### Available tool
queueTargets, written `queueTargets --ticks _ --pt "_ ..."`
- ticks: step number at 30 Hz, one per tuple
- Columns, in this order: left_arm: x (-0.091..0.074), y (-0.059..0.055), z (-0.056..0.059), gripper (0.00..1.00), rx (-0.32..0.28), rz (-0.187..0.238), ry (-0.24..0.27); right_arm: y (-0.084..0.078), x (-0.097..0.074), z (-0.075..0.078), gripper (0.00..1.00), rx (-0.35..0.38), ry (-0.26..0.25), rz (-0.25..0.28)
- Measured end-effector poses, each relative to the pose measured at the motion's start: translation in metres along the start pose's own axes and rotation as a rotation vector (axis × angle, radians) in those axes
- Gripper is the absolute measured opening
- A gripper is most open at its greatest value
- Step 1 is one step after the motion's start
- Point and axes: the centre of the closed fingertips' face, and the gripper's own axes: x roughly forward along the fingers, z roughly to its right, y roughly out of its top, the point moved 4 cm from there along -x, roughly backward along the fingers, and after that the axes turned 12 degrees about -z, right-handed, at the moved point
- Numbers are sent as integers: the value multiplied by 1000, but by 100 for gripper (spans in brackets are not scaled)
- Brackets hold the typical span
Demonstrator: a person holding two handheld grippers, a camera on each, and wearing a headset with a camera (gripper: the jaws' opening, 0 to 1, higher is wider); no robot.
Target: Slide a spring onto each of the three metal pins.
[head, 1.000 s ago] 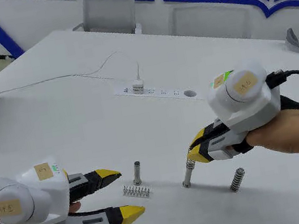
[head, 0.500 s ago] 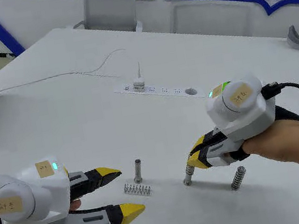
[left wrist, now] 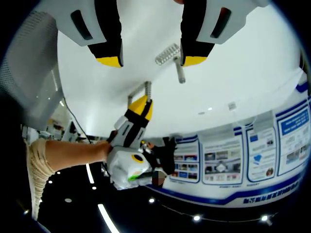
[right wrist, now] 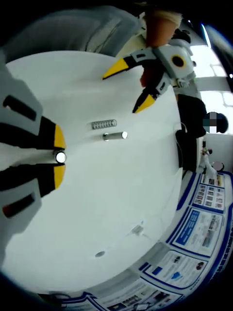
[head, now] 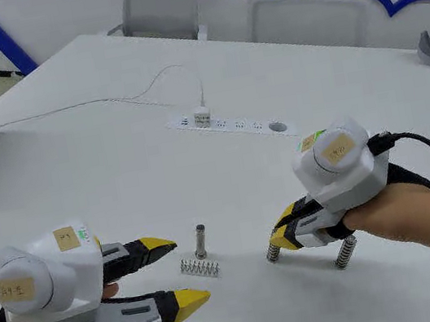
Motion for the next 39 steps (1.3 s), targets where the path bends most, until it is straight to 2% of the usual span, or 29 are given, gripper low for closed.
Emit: queueTargets --ticks 9,11,14,19,23,26,32,39 --pt "-1 0 -2 48 -4 1 3 -1 -1 1 13 9 1 5" --pt "-1 -1 -2 48 -4 1 4 -1 -4 0 17 4 -2 10" --pt "-1 -2 -1 48 -2 -3 4 4 -12 -2 18 -3 -10 26" --pt "-1 -2 0 48 0 -6 3 21 -29 -11 18 -40 -28 79" --pt "-2 -1 -2 48 0 -5 8 37 -32 -23 18 -75 -2 116" --pt "-3 -3 -2 48 -1 -9 10 44 -25 -33 18 -94 31 118" --pt "-5 -5 -5 48 -4 -11 16 47 8 -53 17 -151 75 61" --pt "-6 -6 -8 48 -11 -12 22 54 30 -55 15 -153 106 55"
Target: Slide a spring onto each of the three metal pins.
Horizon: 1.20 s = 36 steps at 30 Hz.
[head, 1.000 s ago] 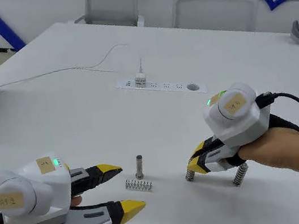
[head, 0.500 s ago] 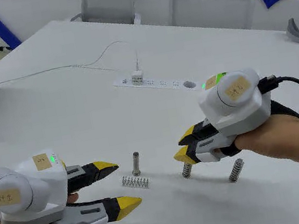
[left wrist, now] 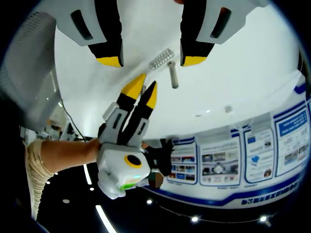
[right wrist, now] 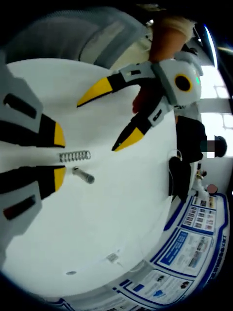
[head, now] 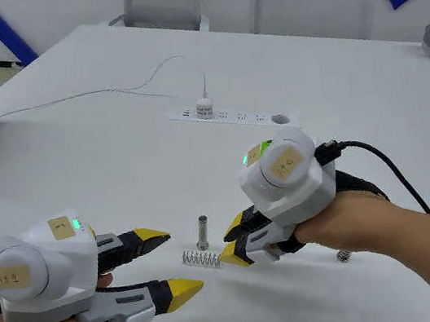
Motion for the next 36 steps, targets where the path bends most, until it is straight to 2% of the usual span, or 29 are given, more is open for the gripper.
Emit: queueTargets --ticks 3,9,14,22,27,36 --pt "0 0 -1 48 -2 0 1 -3 10 0 15 -3 10 -25" --pt "1 -1 0 47 6 -8 -7 -5 20 2 15 -5 10 -38" --pt "2 0 0 47 5 -8 -7 -8 28 0 15 1 32 -58" --pt "2 0 -2 47 2 -9 -7 -7 31 1 12 12 43 -53" --pt "2 -1 -3 47 4 -12 -7 -6 27 -2 12 6 41 -54" --pt "4 -4 -1 47 12 -18 -14 -5 6 -12 11 -14 62 -47"
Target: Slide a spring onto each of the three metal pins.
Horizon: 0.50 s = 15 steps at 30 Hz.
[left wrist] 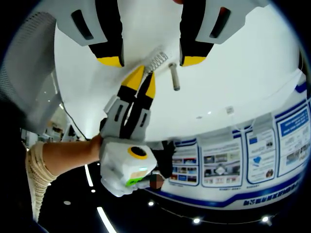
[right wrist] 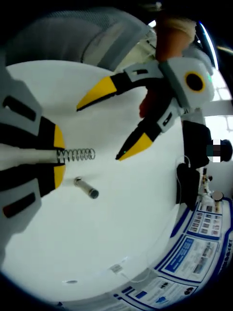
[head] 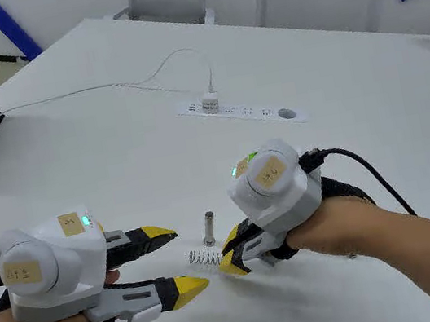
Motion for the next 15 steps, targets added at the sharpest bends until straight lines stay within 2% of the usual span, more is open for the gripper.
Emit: queueTargets --ticks 9,11,15 --pt "7 2 8 46 30 -8 -20 1 -20 -9 11 -35 16 -7" --pt "7 4 10 45 41 -6 -24 0 -23 -15 11 -57 40 -24" --pt "8 5 14 41 71 -10 -36 3 -30 -22 11 -93 44 -33"
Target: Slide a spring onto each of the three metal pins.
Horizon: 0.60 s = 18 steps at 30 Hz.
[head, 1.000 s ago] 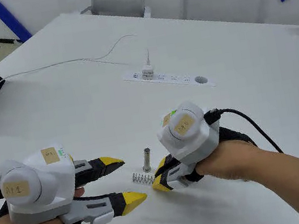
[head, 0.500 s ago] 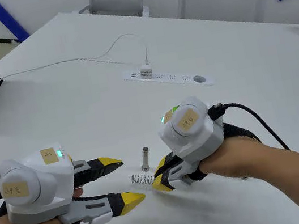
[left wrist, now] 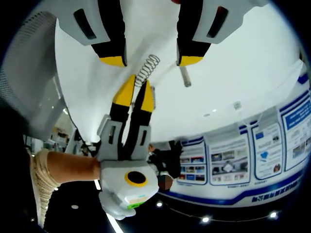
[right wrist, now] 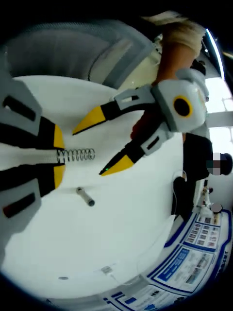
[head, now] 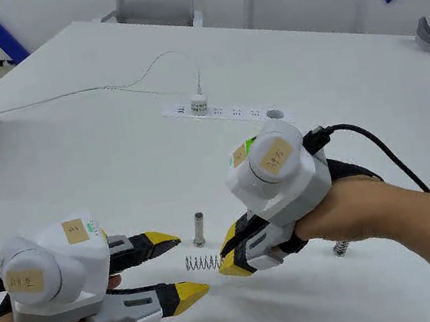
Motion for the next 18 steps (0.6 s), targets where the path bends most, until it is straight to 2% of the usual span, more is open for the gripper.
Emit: queueTargets --ticks 7,18 --pt "1 2 5 27 45 3 -11 0 -3 -3 11 -26 11 -22" --pt "3 4 15 14 107 1 -25 0 -8 -10 11 -68 21 -50"
